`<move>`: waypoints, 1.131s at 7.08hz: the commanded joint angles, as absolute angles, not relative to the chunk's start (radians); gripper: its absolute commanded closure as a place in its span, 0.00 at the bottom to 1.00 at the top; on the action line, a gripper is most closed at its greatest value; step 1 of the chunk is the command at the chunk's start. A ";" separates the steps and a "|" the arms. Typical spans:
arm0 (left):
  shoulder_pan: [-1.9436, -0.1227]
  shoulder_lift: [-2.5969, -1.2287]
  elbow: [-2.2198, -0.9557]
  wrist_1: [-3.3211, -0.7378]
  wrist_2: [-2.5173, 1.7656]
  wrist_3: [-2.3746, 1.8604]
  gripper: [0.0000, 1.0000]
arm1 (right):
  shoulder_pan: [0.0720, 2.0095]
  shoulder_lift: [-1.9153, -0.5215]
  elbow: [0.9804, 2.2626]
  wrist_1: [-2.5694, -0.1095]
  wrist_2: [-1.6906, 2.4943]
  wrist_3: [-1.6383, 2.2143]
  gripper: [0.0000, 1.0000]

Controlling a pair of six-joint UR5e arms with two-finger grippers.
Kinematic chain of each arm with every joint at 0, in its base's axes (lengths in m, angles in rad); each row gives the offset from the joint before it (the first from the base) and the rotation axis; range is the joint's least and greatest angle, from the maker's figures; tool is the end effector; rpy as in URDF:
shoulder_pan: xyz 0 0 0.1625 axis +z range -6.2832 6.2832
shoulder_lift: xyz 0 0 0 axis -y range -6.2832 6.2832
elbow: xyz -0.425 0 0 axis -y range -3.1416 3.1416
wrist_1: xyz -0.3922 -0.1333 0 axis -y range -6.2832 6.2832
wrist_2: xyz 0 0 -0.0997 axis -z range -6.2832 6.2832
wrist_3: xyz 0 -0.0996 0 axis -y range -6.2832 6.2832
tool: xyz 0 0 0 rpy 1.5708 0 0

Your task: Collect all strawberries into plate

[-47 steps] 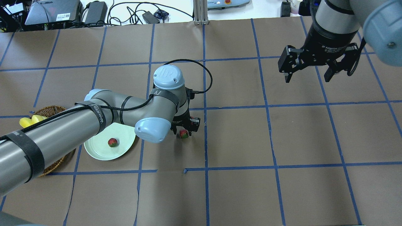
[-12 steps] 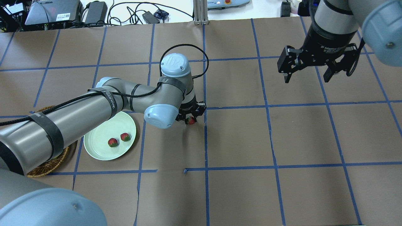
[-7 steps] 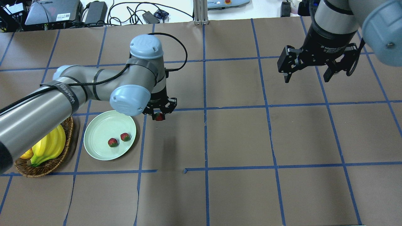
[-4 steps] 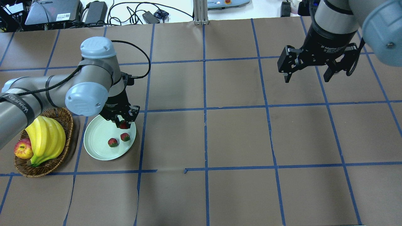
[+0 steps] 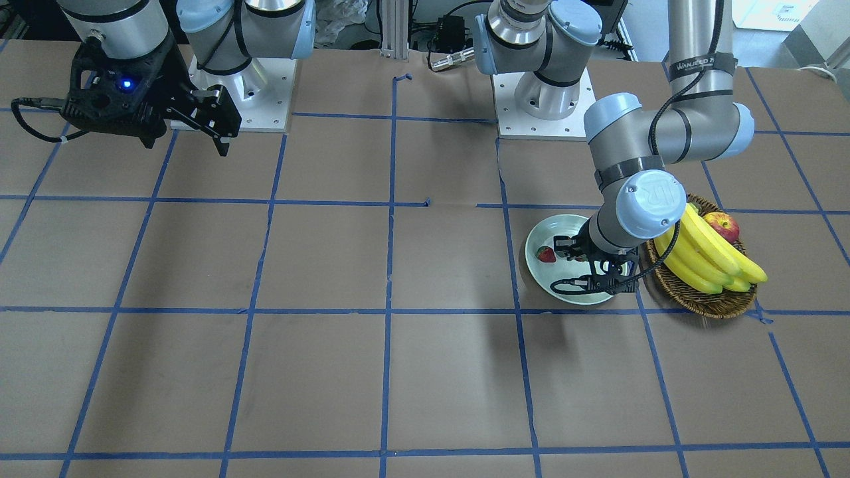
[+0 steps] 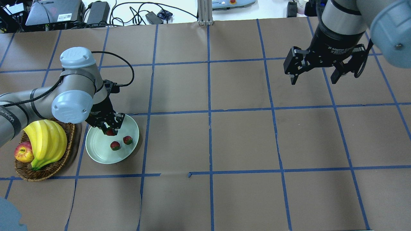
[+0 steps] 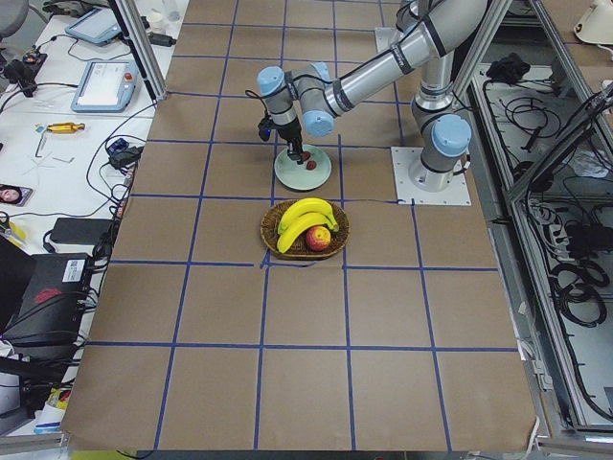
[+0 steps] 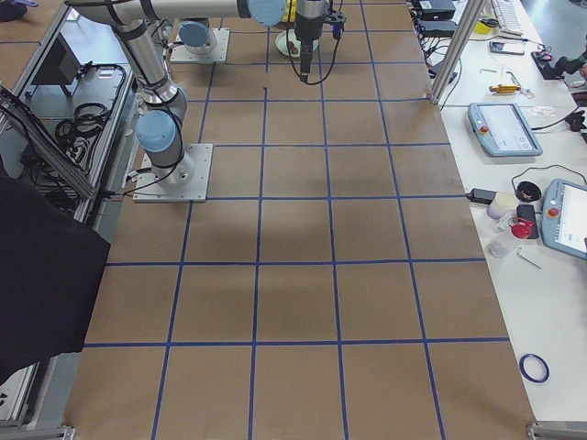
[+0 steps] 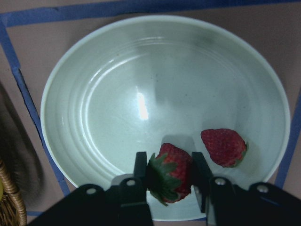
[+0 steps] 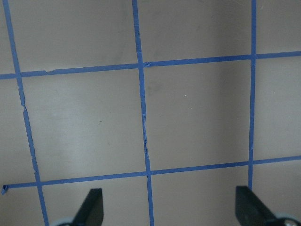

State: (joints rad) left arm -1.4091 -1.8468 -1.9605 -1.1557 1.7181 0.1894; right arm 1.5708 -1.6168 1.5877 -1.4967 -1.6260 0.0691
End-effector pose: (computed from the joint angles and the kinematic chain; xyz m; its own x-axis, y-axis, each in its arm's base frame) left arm -0.0372 -0.5091 0.2090 -0.9939 0.0589 -0.0930 0.0317 0.9622 0.2703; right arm 0.1278 -0.4676 0.4946 -0.9961 0.0665 0.0581 0.0689 0.9968 0.0411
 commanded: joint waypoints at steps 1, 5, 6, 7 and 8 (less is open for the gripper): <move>-1.408 -1.841 -1.965 -1.146 1.718 0.192 0.00 | 1.571 -1.611 1.588 -1.494 -1.626 0.069 0.00; -1.440 -1.693 -1.898 -1.143 1.657 0.184 0.00 | 1.571 -1.611 1.588 -1.496 -1.625 0.069 0.00; -1.463 -1.637 -1.882 -1.146 1.654 0.183 0.00 | 1.571 -1.611 1.586 -1.497 -1.624 0.069 0.00; -1.495 -1.594 -1.829 -1.231 1.628 0.183 0.00 | 1.571 -1.611 1.586 -1.497 -1.624 0.069 0.00; -1.509 -1.570 -1.730 -1.394 1.596 0.181 0.00 | 1.571 -1.611 1.588 -1.496 -1.624 0.069 0.00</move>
State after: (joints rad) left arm -1.4859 -1.6098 -1.8241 -1.2437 1.6295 0.1824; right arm 1.5708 -1.6107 1.5867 -1.4967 -1.6246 0.0690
